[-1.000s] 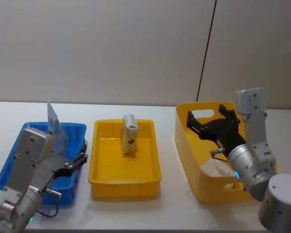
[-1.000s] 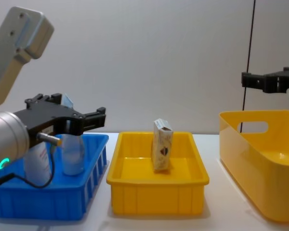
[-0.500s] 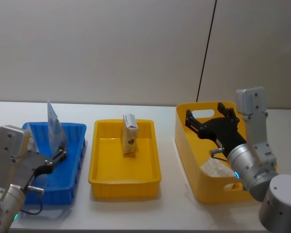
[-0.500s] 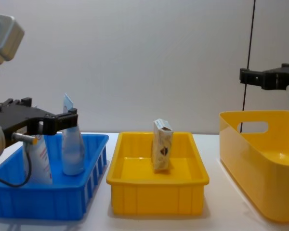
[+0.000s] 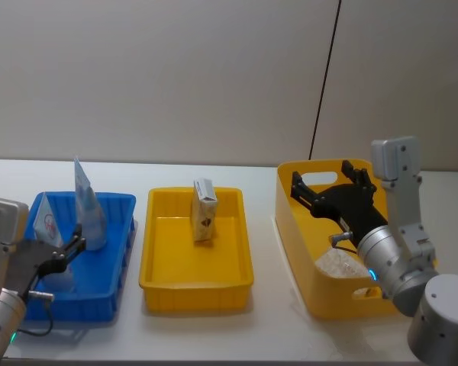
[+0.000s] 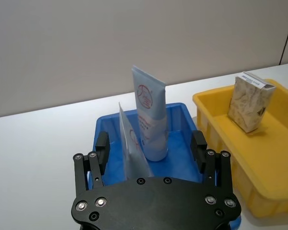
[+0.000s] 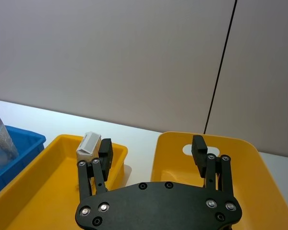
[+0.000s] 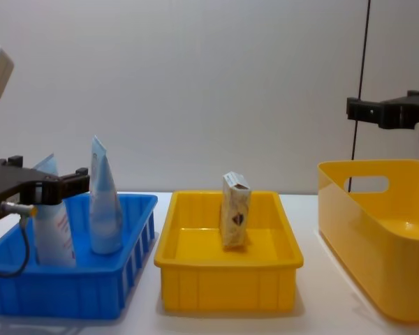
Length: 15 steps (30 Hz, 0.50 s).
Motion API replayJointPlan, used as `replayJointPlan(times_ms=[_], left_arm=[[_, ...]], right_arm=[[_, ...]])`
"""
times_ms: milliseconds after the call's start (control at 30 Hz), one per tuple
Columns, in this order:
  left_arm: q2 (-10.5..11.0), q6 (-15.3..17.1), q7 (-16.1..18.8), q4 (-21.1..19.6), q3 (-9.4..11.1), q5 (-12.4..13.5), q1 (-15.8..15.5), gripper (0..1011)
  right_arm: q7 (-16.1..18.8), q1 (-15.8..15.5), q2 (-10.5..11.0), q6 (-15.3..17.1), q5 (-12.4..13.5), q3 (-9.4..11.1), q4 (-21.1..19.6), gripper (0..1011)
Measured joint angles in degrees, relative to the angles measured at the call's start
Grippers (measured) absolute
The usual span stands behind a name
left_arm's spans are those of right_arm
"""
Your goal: Bimanual collaborative sorting of washing and personal care products
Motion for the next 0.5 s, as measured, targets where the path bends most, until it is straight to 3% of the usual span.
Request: replayJointPlan(times_ms=[500], left_arm=[[-1.19,-0.14,-1.07,5.13,-0.91,-0.17,-1.48,1001]], right_arm=[[0.09,-0.06,0.0,-0.06,0.05,0.0,-0.08,1004]])
